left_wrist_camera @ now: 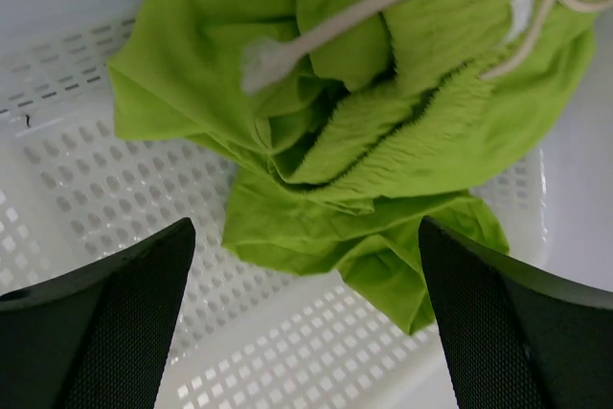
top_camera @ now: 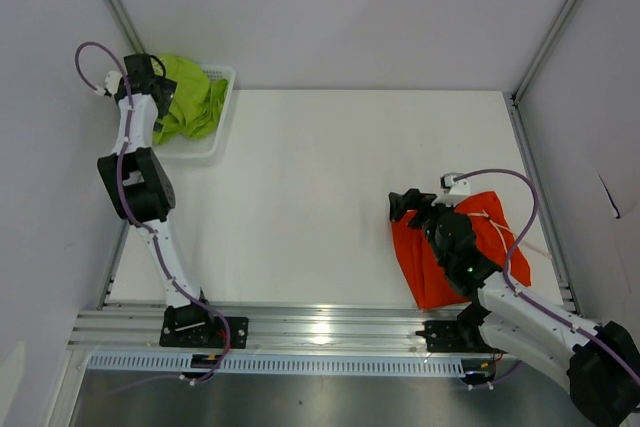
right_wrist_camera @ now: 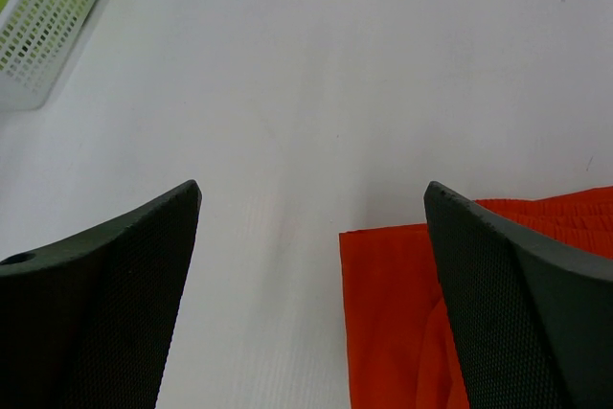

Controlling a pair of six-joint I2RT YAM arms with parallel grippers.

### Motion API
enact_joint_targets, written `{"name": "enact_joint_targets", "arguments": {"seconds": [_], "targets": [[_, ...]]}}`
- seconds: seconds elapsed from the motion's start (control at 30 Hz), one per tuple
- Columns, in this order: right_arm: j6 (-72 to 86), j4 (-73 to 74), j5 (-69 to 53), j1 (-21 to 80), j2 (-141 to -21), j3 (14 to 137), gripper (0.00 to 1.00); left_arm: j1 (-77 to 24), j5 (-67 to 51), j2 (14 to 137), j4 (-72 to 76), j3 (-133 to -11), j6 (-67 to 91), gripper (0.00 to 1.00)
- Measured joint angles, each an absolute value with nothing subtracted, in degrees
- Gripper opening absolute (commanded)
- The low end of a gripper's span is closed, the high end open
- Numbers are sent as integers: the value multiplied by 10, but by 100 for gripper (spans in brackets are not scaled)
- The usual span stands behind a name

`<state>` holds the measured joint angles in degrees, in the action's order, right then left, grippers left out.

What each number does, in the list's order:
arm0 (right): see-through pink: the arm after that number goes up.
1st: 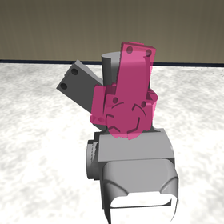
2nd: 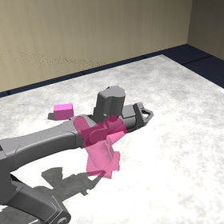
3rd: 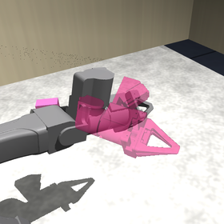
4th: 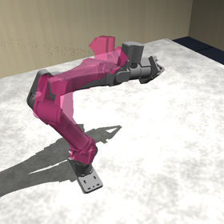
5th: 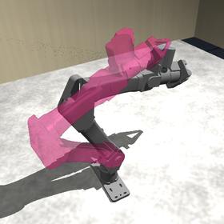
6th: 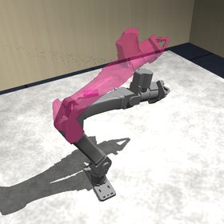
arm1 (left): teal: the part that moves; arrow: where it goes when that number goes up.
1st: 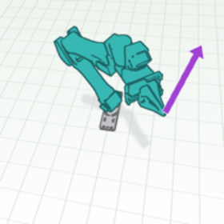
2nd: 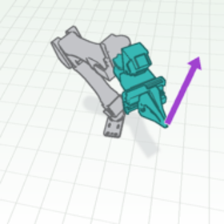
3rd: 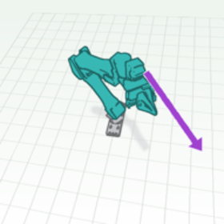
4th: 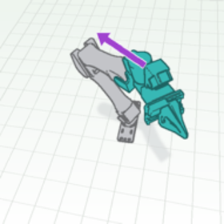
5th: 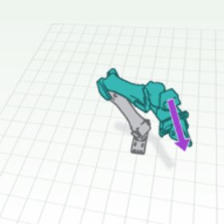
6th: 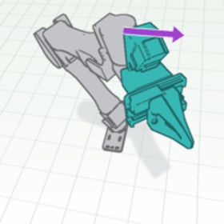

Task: Fold and stack the shorts
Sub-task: Grab the shorts from the pile

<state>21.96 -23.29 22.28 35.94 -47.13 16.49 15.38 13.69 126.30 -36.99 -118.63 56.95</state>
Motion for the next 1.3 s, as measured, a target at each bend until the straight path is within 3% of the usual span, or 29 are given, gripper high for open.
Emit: {"name": "enact_joint_targets", "arguments": {"seconds": [0.3,0.47,0.6,0.63,0.67,0.7,0.73,1.13,1.3], "targets": [[219,-235,233,359,-482,165,100,167,130,1380,-328,-1245,566,98],[217,-240,237,359,-490,165,99,168,97,1432,-262,-1260,566,88],[211,-240,239,359,-500,165,100,172,58,1469,-213,-1290,566,49],[209,-241,240,359,-502,165,99,173,51,1476,-200,-1295,567,30],[208,-241,241,359,-504,165,99,173,45,1481,-189,-1297,572,22],[207,-241,242,359,-505,165,100,174,39,1484,-179,-1297,571,5],[207,-242,242,359,-506,165,99,174,32,1486,-170,-1297,573,0],[203,-244,239,359,-542,178,100,174,-25,1461,-80,-1245,576,0],[197,-245,235,359,-542,182,100,174,-50,1395,-72,-1195,595,0]]}}
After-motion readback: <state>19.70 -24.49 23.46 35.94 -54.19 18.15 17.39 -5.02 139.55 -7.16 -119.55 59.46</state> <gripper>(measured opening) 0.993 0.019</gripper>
